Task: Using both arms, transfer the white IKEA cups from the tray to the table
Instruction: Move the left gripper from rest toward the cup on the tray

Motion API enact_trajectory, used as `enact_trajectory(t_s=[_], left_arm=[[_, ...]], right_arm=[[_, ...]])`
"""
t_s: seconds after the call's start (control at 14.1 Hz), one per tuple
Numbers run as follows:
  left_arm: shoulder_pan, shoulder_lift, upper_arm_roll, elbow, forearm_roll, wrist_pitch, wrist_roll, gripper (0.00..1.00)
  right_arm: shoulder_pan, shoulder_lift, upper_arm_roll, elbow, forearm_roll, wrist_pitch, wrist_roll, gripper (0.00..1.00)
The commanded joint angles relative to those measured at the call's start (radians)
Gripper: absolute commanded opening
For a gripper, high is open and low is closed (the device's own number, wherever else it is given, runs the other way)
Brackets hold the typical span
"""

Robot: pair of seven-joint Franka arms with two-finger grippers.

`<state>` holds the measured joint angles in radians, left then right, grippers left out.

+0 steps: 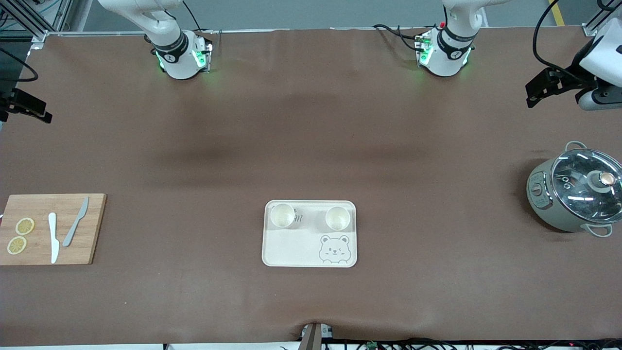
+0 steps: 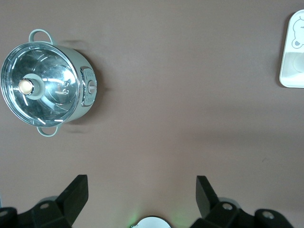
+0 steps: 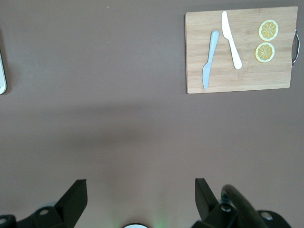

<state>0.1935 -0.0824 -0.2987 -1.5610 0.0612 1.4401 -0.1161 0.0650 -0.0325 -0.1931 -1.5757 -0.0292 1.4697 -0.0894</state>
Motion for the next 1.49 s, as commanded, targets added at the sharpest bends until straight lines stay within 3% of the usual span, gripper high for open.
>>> enact_trajectory(t_s=[0.0, 0.5, 0.64, 0.92, 1.42], left_arm=[[0.011, 0.006, -0.005, 0.015, -0.008, -0.007, -0.004, 1.0], [0.004, 0.062, -0.005, 0.048, 0.003, -0.001, -0.005, 1.0], [-0.011, 0.091, -0.016, 0.049, 0.003, 0.002, -0.008, 1.0], [-0.067, 0.209, -0.034, 0.045, -0.003, 0.084, -0.092, 1.0], [-0.276, 0.455, -0.036, 0.052, 0.0, 0.336, -0.397, 1.0]], right_arm=[[-0.001, -0.009, 0.006, -0.004, 0.008, -0.005, 0.008, 1.0], [0.001, -0.009, 0.006, -0.004, 0.011, -0.006, 0.008, 1.0], [-0.011, -0.01, 0.003, -0.006, 0.054, -0.008, 0.008, 1.0], [-0.013, -0.009, 0.0, -0.006, 0.057, -0.015, 0.008, 1.0], [-0.027, -0.009, -0.002, -0.006, 0.057, -0.017, 0.008, 1.0]])
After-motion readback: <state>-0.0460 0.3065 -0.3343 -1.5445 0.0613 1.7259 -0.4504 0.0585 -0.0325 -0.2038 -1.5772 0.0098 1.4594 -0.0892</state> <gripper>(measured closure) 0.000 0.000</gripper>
